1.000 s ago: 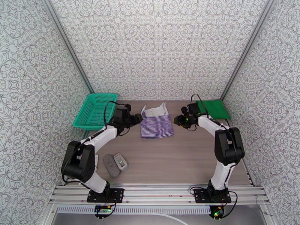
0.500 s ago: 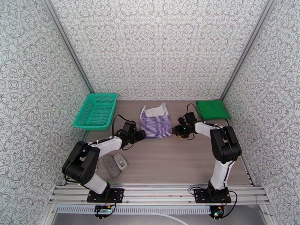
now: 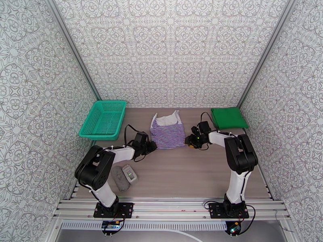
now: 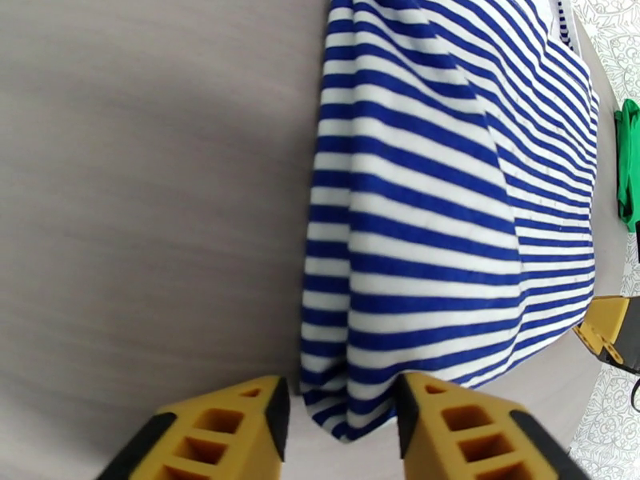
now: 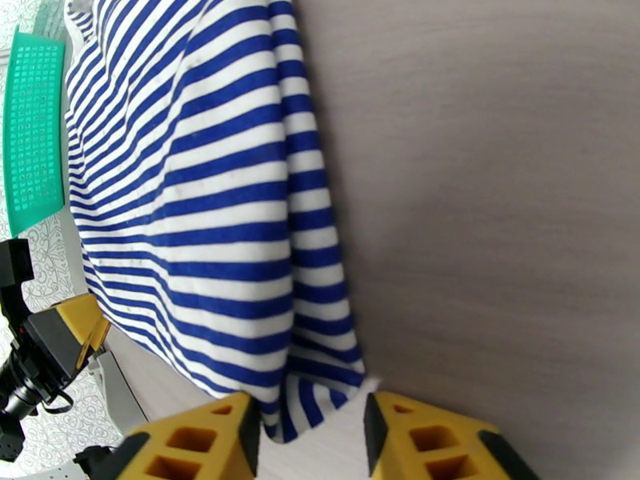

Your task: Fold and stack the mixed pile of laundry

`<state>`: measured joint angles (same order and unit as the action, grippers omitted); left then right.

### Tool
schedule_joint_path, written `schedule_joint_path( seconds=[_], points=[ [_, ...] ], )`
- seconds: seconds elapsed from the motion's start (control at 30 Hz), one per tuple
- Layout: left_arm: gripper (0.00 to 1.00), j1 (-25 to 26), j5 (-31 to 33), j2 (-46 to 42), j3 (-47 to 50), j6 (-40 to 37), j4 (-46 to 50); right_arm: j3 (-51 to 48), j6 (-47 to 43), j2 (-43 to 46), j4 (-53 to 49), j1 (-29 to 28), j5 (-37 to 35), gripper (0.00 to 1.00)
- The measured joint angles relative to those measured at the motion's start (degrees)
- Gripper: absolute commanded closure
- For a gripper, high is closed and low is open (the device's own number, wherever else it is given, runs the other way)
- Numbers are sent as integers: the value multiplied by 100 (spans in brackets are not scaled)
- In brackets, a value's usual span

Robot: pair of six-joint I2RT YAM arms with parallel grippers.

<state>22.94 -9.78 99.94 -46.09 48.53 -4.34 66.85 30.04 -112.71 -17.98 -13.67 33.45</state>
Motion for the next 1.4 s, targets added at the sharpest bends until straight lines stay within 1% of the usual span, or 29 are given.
schedule_joint_path(
  seconds=[0.07, 0.23, 0.3, 0.43, 0.53, 0.67, 0.83, 0.97, 1.07, 1.2, 1.3, 1.4],
  points=[
    [72, 0, -7, 87, -66, 66, -66, 9, 35, -39, 66, -35, 2, 70],
    [100, 2, -33, 170, -101, 83, -177, 20, 61, -70, 133, -70, 4, 89],
    [100, 2, -37, 177, -101, 111, -192, 20, 72, -70, 155, -72, 0, 94],
    [100, 7, -20, 118, 26, 90, -236, -83, 168, -37, 299, -114, -28, 99],
    [100, 22, -11, -151, 348, 94, -260, -415, 166, 151, 417, -131, -46, 100],
    [100, 214, -17, -675, 850, 92, -173, -1058, 170, 638, 452, -142, -68, 100],
    [100, 632, -13, -1539, 1141, 81, 396, -1917, 168, 1471, 273, -151, -142, 100],
    [100, 726, -15, -2050, 1012, 31, 874, -2002, 166, 2059, -221, -157, -286, 100],
    [100, 645, -31, -2114, 667, -79, 1200, -1578, 166, 2249, -772, -177, -479, 100],
    [100, 297, -140, -2063, 127, -214, 1360, -514, 199, 2188, -1309, -177, -785, 100],
    [100, 2, -278, -1849, -387, -310, 1364, 295, 234, 2000, -1460, -177, -911, 100],
    [100, -304, -496, -1421, -918, -396, 1279, 1073, 262, 1598, -1504, -173, -999, 100]
  ],
)
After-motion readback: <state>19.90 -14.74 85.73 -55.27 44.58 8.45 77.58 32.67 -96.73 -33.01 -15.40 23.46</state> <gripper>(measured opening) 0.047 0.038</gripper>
